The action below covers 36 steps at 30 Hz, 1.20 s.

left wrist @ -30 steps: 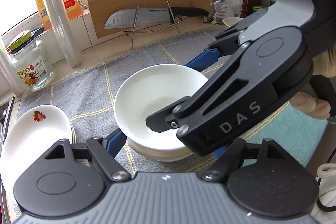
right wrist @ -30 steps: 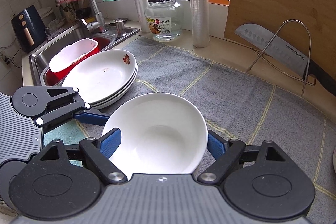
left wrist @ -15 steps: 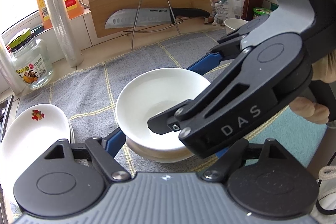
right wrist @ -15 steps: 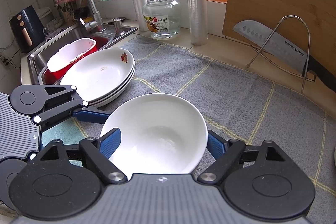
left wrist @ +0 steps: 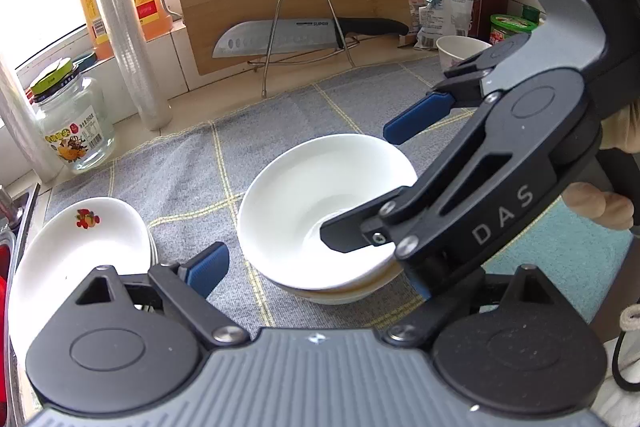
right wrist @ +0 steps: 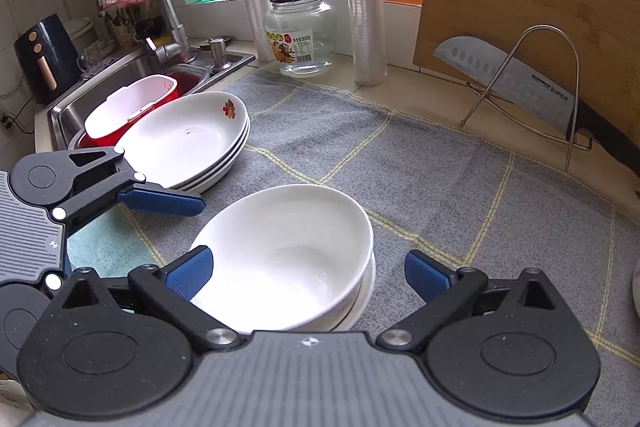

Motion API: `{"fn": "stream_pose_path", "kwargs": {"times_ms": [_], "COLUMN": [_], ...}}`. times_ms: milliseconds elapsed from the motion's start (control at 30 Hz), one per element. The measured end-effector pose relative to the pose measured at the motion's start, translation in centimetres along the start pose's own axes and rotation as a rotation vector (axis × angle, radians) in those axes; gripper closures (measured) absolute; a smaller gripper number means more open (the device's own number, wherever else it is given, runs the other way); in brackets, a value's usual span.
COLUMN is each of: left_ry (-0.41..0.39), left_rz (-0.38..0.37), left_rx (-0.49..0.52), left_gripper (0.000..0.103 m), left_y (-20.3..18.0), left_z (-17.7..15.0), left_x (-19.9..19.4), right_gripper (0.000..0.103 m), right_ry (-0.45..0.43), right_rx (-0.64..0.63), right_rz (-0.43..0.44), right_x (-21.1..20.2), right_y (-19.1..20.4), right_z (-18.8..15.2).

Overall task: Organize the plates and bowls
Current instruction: 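Open the right gripper and pull it back from the stacked bowls, then move the right gripper toward the pink-flower white bowl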

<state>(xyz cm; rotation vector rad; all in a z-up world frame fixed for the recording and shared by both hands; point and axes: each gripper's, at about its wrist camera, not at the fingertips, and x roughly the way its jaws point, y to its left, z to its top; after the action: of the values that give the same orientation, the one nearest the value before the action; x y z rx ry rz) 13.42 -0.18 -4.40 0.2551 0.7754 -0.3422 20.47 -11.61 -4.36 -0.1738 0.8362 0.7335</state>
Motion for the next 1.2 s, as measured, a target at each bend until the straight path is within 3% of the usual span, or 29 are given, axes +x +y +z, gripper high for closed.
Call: {"fn": "stream_pose_path", "kwargs": {"times_ms": [900, 1200], "left_ry": [-0.042, -0.068], "left_rz": [-0.073, -0.134], "left_rx": [0.034, 0.060], "left_gripper": [0.009, 0.009], "left_y": [-2.6, -6.0], "left_z": [2.3, 4.7], "left_x": [-0.9, 0.8], "right_gripper": [0.000, 0.000], "right_ry": [-0.058, -0.108], "right_rx": [0.218, 0.241], "right_rz": [0.010, -0.170], "right_x": [-1.7, -5.9], "right_y": [-5.6, -9.5], "right_z": [-3.9, -5.5]}}
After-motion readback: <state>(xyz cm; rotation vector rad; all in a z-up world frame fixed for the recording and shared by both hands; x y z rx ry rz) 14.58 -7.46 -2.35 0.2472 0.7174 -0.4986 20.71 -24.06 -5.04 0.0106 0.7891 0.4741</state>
